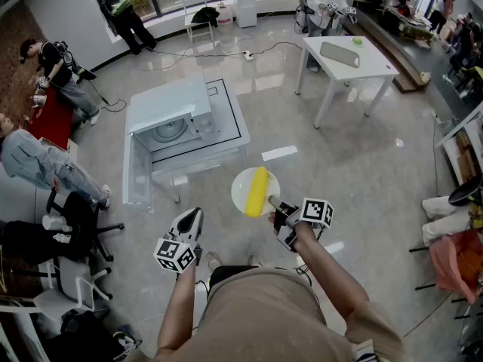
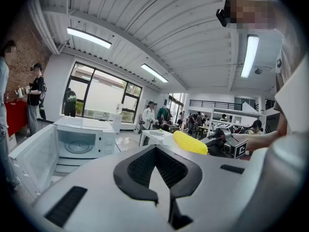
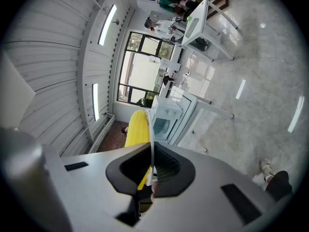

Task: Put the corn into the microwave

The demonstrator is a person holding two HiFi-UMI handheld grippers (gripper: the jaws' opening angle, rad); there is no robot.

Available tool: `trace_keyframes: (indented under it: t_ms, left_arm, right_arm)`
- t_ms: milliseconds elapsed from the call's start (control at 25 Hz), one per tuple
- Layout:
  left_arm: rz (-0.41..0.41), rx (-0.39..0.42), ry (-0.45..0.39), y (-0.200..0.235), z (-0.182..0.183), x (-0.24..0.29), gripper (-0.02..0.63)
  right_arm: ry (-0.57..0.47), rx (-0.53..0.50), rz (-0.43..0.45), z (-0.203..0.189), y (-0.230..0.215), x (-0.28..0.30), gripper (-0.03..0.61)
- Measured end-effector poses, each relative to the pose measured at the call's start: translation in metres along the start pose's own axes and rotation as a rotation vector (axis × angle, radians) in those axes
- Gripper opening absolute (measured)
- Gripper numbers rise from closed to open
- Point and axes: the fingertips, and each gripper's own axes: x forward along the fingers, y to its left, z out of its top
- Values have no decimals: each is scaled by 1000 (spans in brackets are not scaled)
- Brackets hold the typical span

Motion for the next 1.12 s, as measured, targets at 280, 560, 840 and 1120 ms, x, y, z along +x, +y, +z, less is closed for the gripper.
trace_keyframes:
  t_ms: [280,560,840,1120]
  left_arm:
    - [2,1,-4,-1,4,-1,5]
    - [3,3,-8,-3,4,-2,5]
    - [14,4,-7,-4,6,-4,5]
    - [46,3,-2,6,7,-13,5]
  right_arm:
    - [5,0,3,-1,4,0,15]
    - [20,0,34,-2,10,2,17]
    - [45,-20,66,-4,20,7,17]
    - [77,-32,81,-8,25,24,17]
